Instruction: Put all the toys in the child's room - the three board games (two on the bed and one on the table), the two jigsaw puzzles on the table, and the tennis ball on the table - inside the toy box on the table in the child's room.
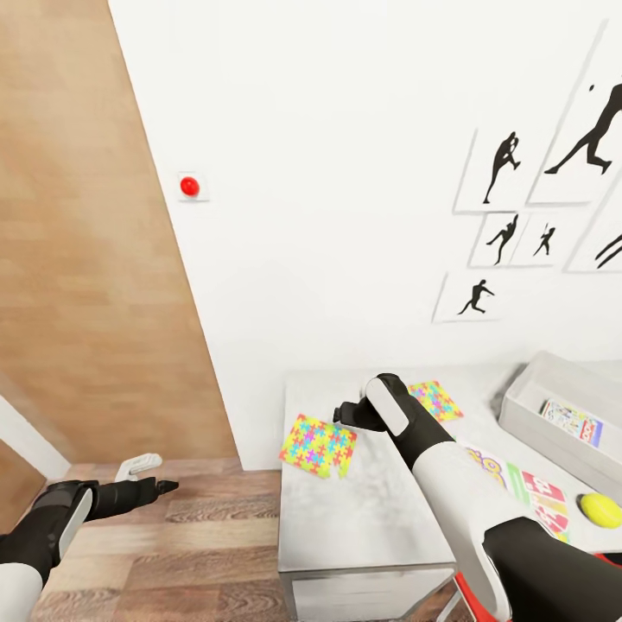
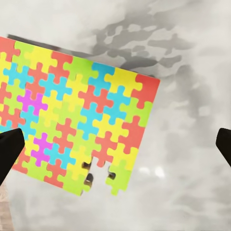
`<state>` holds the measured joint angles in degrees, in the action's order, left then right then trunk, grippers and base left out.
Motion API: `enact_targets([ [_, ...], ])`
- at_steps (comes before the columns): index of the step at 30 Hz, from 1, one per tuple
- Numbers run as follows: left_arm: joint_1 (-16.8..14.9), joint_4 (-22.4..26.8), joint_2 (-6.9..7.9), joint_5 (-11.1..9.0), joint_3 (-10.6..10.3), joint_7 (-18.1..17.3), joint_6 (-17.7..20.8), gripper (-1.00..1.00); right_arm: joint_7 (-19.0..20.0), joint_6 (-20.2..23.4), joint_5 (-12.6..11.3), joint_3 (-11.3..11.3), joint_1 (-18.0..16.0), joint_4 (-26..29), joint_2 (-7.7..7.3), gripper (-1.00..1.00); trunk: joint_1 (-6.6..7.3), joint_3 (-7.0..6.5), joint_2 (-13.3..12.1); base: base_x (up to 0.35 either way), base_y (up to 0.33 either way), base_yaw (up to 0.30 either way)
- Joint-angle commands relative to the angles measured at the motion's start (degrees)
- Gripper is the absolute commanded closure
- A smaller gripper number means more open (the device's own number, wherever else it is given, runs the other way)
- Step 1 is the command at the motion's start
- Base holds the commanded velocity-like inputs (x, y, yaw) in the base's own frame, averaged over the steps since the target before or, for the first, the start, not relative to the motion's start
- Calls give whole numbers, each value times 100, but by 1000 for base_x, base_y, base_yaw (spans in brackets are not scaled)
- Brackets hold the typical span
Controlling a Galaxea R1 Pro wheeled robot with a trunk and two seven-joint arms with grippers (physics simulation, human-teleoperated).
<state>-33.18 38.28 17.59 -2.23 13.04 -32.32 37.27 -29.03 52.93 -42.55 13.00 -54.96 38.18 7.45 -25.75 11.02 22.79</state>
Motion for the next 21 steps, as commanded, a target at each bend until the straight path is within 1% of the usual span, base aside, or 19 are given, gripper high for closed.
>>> enact_targets([
  [1,-5,4,-1,-23,17,-11,47,-100,-59,5,-60,18,-6,5,-4,-100,-3,22,13,0,0,0],
  [21,-5,4,-1,-23,17,-11,43,-100,-59,-97,-60,15,-6,5,-14,-100,-3,211,13,0,0,0],
])
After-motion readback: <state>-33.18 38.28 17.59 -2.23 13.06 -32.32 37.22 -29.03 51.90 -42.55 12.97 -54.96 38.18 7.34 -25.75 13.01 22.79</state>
